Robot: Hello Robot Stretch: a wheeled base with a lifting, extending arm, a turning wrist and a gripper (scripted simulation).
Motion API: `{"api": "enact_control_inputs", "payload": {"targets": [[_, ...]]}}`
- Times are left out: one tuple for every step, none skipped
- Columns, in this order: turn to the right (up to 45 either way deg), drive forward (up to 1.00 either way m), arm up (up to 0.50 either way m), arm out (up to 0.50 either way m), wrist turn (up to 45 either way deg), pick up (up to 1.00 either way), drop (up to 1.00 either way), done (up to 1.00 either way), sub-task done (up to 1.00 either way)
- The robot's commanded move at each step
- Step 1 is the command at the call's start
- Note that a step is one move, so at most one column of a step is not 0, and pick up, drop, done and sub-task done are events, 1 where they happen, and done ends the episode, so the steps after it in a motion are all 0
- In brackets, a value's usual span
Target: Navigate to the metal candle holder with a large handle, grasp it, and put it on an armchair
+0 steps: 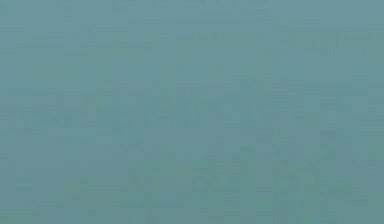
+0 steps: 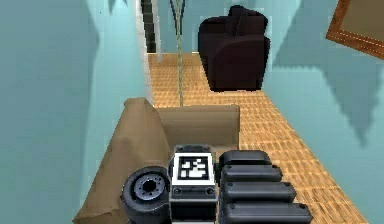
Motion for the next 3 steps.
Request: {"api": "enact_control_inputs", "payload": {"targets": [[0.0, 0.00, 0.00, 0.48, 0.0, 0.00, 0.00, 0.00, 0.00], [0.0, 0.00, 0.00, 0.00, 45.0, 0.00, 0.00, 0.00, 0.00], [0.0, 0.00, 0.00, 0.00, 45.0, 0.00, 0.00, 0.00, 0.00]]}}
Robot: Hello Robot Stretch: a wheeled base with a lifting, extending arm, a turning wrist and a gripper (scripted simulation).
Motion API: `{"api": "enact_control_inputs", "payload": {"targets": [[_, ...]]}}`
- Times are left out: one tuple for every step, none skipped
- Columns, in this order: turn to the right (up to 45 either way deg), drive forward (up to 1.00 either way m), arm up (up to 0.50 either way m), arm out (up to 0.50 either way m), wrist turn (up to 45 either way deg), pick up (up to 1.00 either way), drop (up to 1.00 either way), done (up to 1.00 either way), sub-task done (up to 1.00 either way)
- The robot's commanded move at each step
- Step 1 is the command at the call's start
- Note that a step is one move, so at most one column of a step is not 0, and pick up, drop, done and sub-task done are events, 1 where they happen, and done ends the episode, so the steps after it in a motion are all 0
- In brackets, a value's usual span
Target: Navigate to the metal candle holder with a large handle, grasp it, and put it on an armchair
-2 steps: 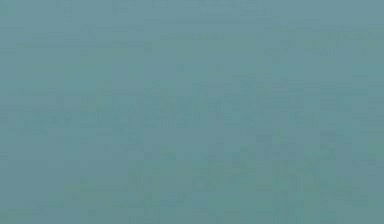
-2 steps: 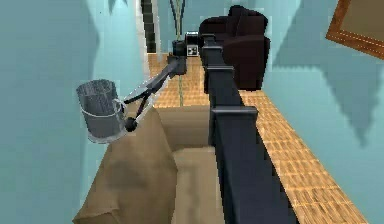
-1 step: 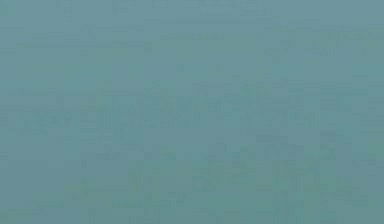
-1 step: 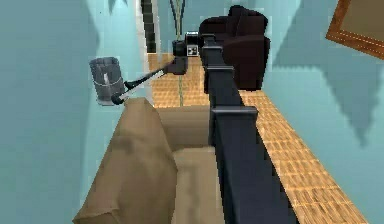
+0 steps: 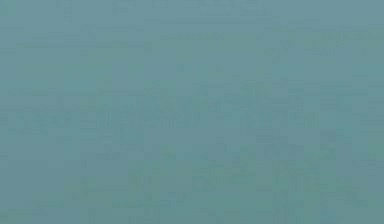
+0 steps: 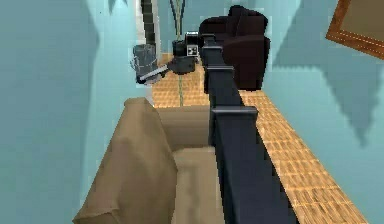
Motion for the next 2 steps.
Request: {"api": "enact_control_inputs", "payload": {"targets": [[0.0, 0.00, 0.00, 0.00, 45.0, 0.00, 0.00, 0.00, 0.00], [0.0, 0.00, 0.00, 0.00, 6.0, 0.00, 0.00, 0.00, 0.00]]}}
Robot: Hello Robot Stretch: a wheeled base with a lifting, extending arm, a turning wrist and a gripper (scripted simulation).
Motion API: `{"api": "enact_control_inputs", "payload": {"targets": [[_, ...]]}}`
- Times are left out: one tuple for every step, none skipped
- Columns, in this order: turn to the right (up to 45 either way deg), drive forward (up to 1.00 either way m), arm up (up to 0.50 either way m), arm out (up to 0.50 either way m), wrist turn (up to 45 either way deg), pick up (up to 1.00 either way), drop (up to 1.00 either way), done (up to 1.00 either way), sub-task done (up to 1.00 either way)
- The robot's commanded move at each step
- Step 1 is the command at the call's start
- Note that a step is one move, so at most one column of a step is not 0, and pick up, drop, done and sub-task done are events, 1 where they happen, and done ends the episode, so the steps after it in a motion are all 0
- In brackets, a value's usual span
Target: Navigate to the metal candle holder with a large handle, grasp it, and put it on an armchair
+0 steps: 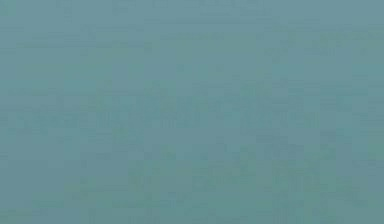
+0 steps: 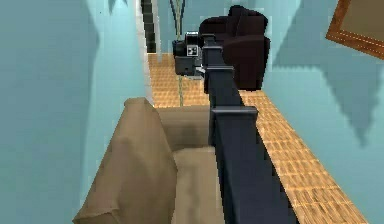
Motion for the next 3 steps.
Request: {"api": "enact_control_inputs", "payload": {"targets": [[0.0, 0.00, -0.38, 0.00, 0.0, 0.00, 0.00, 0.00, 0.00], [0.0, 0.00, -0.32, 0.00, 0.0, 0.00, 0.00, 0.00, 0.00], [0.0, 0.00, 0.00, 0.00, 0.0, 0.00, 1.00, 0.00, 0.00]]}}
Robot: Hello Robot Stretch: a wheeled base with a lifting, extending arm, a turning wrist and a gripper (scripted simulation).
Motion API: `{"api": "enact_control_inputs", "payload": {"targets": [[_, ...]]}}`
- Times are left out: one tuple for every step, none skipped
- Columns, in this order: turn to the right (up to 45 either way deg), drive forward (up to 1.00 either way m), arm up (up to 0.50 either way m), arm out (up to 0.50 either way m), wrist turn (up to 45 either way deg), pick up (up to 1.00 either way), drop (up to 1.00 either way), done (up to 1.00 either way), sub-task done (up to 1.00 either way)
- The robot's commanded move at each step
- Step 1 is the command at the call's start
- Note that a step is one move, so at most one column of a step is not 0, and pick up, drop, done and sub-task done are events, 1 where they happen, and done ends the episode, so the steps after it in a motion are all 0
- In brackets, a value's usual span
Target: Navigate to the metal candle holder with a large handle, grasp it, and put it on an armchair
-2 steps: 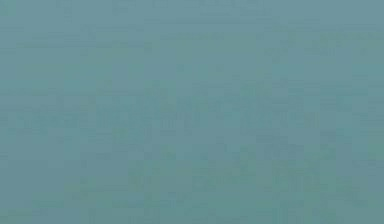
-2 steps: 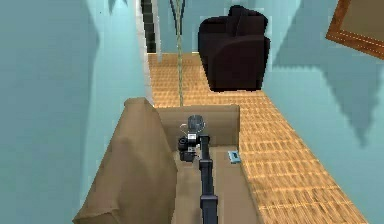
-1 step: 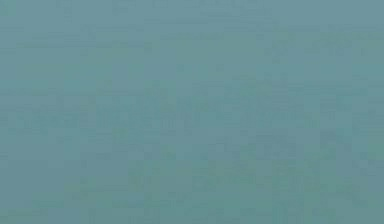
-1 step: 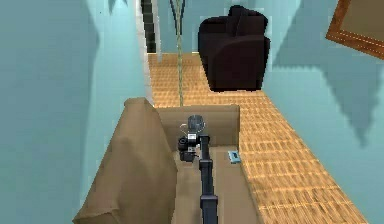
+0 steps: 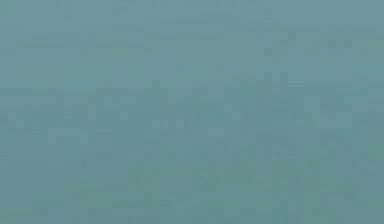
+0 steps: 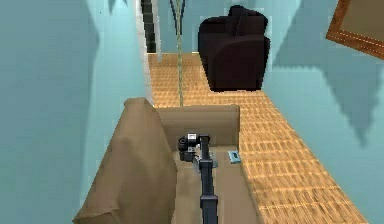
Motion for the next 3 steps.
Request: {"api": "enact_control_inputs", "payload": {"targets": [[0.0, 0.00, 0.10, 0.00, 0.0, 0.00, 0.00, 0.00, 0.00], [0.0, 0.00, 0.00, -0.08, 0.0, 0.00, 0.00, 0.00, 0.00], [0.0, 0.00, 0.00, 0.00, 0.0, 0.00, 0.00, 1.00, 0.00]]}}
